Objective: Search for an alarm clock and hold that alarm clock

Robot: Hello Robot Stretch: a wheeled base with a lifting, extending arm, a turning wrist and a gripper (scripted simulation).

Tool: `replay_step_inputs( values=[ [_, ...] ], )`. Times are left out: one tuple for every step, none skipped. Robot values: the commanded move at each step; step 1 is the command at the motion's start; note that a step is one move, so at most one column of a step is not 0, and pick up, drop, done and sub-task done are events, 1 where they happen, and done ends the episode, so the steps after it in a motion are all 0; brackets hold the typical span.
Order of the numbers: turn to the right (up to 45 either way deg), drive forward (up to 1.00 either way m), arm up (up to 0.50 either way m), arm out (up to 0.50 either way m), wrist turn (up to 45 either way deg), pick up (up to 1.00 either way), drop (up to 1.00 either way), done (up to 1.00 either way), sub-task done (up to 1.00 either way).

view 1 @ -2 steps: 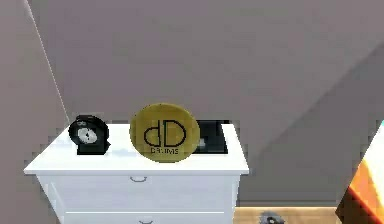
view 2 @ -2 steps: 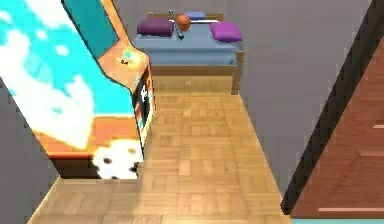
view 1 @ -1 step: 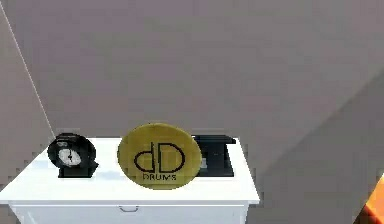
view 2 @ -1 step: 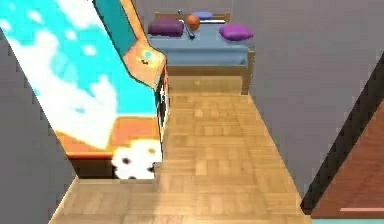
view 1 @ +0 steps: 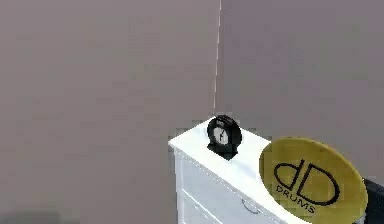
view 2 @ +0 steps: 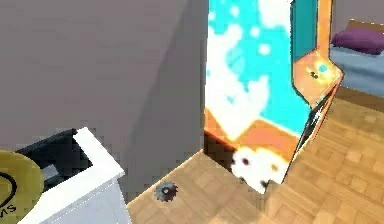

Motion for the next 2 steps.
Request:
replay_step_inputs(
  values=[
    [-45.0,0.00,0.00,0.00,0.0,0.00,0.00,0.00,0.00],
    [-30.0,0.00,0.00,0.00,0.0,0.00,0.00,0.00,0.00]
  ],
)
